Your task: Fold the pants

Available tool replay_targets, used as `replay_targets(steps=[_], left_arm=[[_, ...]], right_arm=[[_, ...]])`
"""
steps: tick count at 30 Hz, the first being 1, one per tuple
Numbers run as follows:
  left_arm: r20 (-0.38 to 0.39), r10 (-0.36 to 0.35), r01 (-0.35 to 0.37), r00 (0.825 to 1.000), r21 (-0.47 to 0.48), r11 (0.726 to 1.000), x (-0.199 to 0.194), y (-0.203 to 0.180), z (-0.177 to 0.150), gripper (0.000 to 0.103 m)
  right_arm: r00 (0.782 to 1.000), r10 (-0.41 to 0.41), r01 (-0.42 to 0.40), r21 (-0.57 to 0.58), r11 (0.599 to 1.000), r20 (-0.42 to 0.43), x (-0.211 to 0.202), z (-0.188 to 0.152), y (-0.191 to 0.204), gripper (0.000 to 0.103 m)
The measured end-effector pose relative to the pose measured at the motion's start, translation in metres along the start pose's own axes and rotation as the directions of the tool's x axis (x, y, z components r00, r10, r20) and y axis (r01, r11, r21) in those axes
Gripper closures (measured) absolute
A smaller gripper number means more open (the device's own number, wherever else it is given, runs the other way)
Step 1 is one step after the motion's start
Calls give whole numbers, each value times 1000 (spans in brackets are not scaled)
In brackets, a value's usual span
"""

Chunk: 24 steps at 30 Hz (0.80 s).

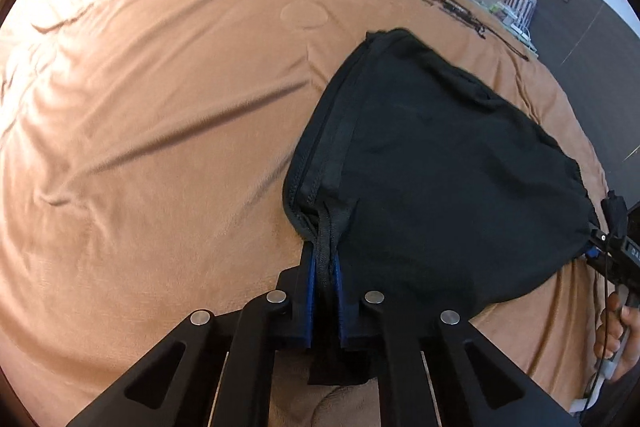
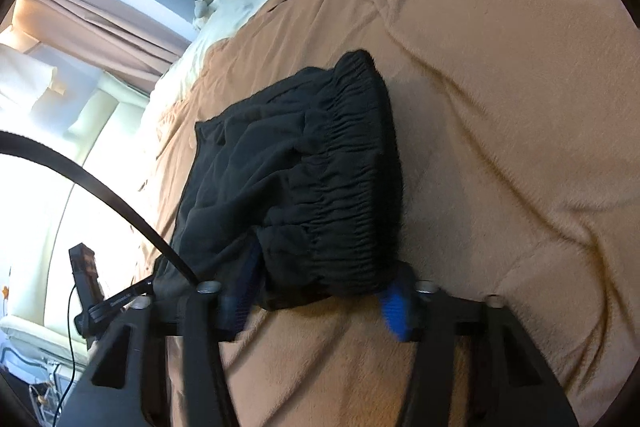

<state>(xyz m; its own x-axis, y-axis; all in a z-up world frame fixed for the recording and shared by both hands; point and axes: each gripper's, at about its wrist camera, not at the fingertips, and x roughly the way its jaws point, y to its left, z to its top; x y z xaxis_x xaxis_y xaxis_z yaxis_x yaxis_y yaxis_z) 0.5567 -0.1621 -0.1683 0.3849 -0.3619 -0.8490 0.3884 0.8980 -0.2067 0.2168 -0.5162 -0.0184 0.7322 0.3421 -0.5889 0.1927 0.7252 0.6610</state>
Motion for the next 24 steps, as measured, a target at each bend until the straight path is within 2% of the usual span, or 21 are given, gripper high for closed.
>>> replay_targets(steps=[4,7,12,24], left_arm=[[38,-53,55,998,-59,997,-23,9,-1,95],[56,-87,92,995,-87,992,-41,14,-3,96],[56,-104,111,993,-128,986,-69,21,-15,96],[83,-125,143,989,-254,957,-128,59,-85,96]], right_arm=[[1000,23,-23,9,1000,10,-3,-3,1,74],[1000,24,-24,-12,1000,13,-7,-7,7,75],[999,53,-53,-27,998,-8,-13,-13,13,76],[988,72,-91,-144,985,-133,-6,-35,48,76]])
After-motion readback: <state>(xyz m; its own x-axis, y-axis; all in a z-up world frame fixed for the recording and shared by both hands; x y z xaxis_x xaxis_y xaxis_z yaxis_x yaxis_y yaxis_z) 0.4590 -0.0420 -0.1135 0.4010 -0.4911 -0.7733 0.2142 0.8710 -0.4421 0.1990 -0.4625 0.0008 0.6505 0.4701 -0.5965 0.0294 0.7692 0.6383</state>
